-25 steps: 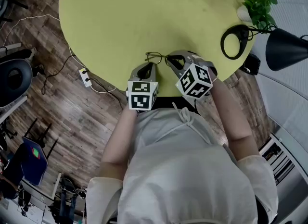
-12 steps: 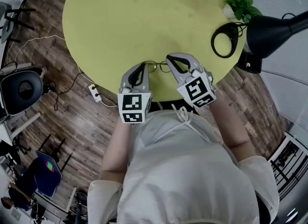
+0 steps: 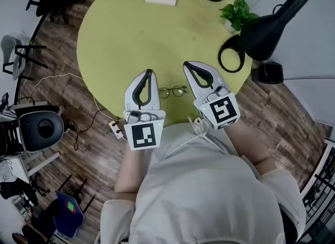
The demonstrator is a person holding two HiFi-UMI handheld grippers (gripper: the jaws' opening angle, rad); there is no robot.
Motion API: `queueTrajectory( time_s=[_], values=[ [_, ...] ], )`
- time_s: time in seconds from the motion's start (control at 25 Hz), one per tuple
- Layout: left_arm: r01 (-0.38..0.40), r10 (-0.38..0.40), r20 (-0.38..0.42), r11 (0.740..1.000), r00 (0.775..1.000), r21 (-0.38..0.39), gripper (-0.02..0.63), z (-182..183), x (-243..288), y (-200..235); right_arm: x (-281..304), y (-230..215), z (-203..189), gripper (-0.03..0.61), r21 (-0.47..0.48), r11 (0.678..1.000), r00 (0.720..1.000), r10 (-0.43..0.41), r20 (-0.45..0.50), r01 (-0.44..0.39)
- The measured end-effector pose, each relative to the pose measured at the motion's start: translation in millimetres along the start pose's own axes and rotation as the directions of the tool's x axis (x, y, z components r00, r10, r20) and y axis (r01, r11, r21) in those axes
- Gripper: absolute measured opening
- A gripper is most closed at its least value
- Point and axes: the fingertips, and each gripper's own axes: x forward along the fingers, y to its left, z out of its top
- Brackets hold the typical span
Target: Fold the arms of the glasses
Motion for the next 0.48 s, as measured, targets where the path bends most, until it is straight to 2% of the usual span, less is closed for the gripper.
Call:
queueTrajectory(
  time_s=[0.16, 0.48],
  values=[
    [0.019, -0.019, 0.027, 1.0, 0.999, -0.011, 0.006, 20, 3, 0, -6, -8, 19, -0.002, 0.001, 0.999, 0.997, -0.045, 0.055, 0.045],
    [-0.029, 0.029, 0.03, 0.999, 0.999, -0.023, 0.006, 21, 1, 12, -5, 0, 22, -0.002, -0.017, 0.999, 0.999, -0.028, 0.044, 0.028]
  ],
)
